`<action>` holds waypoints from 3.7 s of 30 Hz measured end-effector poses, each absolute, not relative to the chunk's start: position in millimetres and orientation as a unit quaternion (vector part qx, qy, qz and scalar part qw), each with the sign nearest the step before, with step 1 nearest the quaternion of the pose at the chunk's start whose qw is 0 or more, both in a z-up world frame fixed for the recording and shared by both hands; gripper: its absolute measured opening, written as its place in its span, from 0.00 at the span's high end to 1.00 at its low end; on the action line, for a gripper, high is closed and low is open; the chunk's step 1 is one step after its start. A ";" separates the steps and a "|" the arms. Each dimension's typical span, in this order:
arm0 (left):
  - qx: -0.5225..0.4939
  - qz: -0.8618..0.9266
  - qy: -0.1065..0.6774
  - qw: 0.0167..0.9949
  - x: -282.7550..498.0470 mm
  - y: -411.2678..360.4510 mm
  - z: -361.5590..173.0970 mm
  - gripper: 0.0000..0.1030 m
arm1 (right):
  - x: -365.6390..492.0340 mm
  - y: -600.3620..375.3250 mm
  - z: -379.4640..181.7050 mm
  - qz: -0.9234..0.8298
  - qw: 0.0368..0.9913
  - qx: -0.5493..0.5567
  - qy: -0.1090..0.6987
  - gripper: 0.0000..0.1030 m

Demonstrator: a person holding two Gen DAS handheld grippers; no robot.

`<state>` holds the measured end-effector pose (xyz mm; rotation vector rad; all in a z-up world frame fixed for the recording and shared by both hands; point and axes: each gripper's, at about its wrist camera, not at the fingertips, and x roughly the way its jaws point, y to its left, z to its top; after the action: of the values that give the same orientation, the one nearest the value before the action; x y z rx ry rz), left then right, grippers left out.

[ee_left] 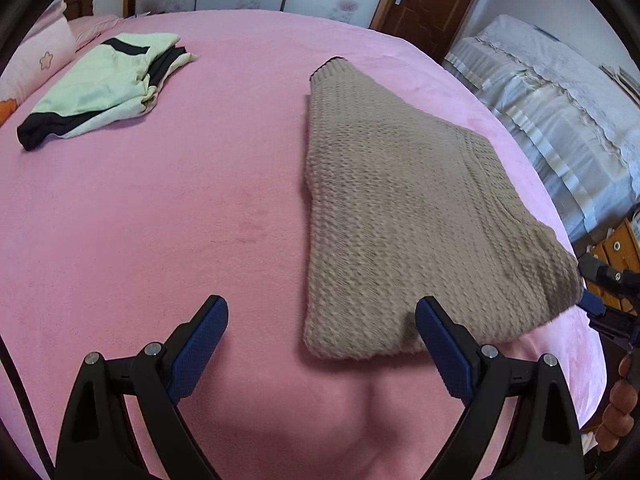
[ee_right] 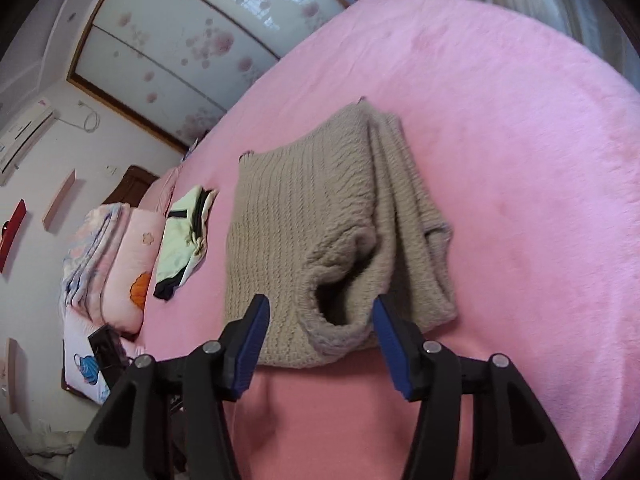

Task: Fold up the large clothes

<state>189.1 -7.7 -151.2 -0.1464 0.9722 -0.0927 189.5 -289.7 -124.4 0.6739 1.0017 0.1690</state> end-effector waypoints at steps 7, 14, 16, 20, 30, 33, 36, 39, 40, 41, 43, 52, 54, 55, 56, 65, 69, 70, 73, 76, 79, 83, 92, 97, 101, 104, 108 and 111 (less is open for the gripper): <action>-0.082 -0.055 0.480 0.872 219.8 -29.1 -170.2 0.09 | 210.5 -278.0 -149.1 0.053 0.807 0.264 0.526 0.49; -0.066 -0.061 0.468 0.879 229.9 -54.8 -163.0 0.22 | 205.9 -262.7 -106.7 0.067 0.880 0.137 0.450 0.87; -0.056 -0.057 0.466 0.881 231.5 -64.9 -163.5 0.28 | 205.7 -270.3 -109.8 0.048 0.886 0.121 0.444 0.87; -0.040 -0.049 0.505 0.861 240.2 -82.6 -191.7 0.37 | 211.6 -295.6 -184.4 0.008 0.841 0.168 0.515 0.87; -0.001 -0.112 0.482 0.869 247.0 -74.6 -127.6 0.16 | 213.7 -313.4 -102.5 0.043 0.878 0.192 0.437 0.46; 0.006 -0.111 0.479 0.871 277.7 -70.1 -106.8 0.16 | 240.8 -316.6 -81.0 0.048 0.886 0.182 0.423 0.45; 0.021 -0.109 0.481 0.870 319.9 -67.3 -100.4 0.16 | 292.2 -312.8 -79.0 0.033 0.892 0.154 0.423 0.45; 0.024 -0.093 0.499 0.861 366.4 -67.4 -110.1 0.16 | 341.6 -314.1 -92.6 0.034 0.881 0.155 0.446 0.45; 0.020 -0.091 0.504 0.859 378.9 -65.8 -113.4 0.16 | 359.9 -313.5 -101.1 0.027 0.876 0.152 0.457 0.45; 0.011 -0.084 0.511 0.856 394.1 -63.3 -118.2 0.16 | 374.4 -313.1 -109.9 0.020 0.872 0.149 0.467 0.45; -0.003 -0.081 0.520 0.850 415.4 -58.1 -127.6 0.16 | 391.9 -314.4 -128.8 0.011 0.860 0.151 0.487 0.46; -0.003 -0.093 0.520 0.849 439.0 -64.6 -158.2 0.35 | 401.1 -322.8 -167.3 -0.013 0.848 0.133 0.514 0.89; -0.001 -0.080 0.517 0.852 439.4 -66.5 -160.4 0.35 | 400.3 -325.2 -172.3 -0.016 0.844 0.146 0.516 0.87; 0.000 -0.077 0.517 0.853 439.4 -66.6 -157.9 0.35 | 399.2 -326.8 -168.1 -0.016 0.844 0.153 0.513 0.87; 0.007 -0.072 0.516 0.854 437.9 -67.4 -152.7 0.35 | 396.4 -328.5 -162.8 -0.017 0.844 0.159 0.511 0.84; 0.071 -0.085 0.493 0.863 368.9 -80.0 -81.7 0.18 | 306.1 -323.7 -71.4 -0.003 0.888 0.136 0.439 0.44; 0.096 -0.104 0.483 0.864 321.9 -84.7 -53.9 0.15 | 256.2 -319.3 -44.5 0.029 0.889 0.150 0.432 0.28; 0.098 -0.109 0.479 0.865 312.6 -86.8 -50.1 0.15 | 247.7 -319.5 -41.1 0.034 0.887 0.153 0.434 0.25; 0.092 -0.130 0.471 0.868 279.7 -89.7 -38.7 0.15 | 221.3 -311.9 -34.5 0.045 0.887 0.155 0.434 0.20; 0.070 -0.148 0.470 0.867 254.0 -87.0 -31.0 0.15 | 198.5 -305.7 -33.4 0.061 0.887 0.144 0.434 0.11; 0.072 -0.165 0.479 0.859 237.3 -88.3 -29.2 0.15 | 182.7 -298.9 -30.1 0.075 0.889 0.124 0.433 0.10; 0.066 -0.164 0.486 0.856 230.9 -87.0 -27.8 0.15 | 167.3 -292.0 -19.5 0.096 0.903 0.106 0.404 0.08; 0.030 -0.163 0.528 0.833 275.9 -60.1 -73.0 0.15 | 197.4 -301.8 -35.4 0.118 0.900 0.126 0.401 0.00; -0.018 -0.190 0.555 0.810 307.4 -48.7 -116.4 0.15 | 239.2 -314.2 -79.9 0.085 0.884 0.105 0.448 0.00; -0.051 -0.193 0.572 0.796 324.9 -41.6 -145.9 0.15 | 267.2 -331.6 -125.4 0.077 0.848 0.150 0.503 0.00; -0.093 -0.215 0.578 0.782 335.2 -37.0 -161.5 0.15 | 283.1 -345.6 -153.3 0.098 0.815 0.212 0.530 0.01; -0.109 -0.221 0.578 0.778 344.8 -37.3 -178.1 0.12 | 300.2 -350.8 -178.3 0.144 0.783 0.275 0.539 0.01; -0.126 -0.224 0.587 0.768 353.1 -37.0 -195.1 0.11 | 310.8 -347.3 -193.6 0.165 0.764 0.309 0.542 0.01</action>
<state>353.1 -37.0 -195.1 -0.2727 1.2753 -0.4858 310.8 -347.3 -193.6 0.6726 1.1781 0.3587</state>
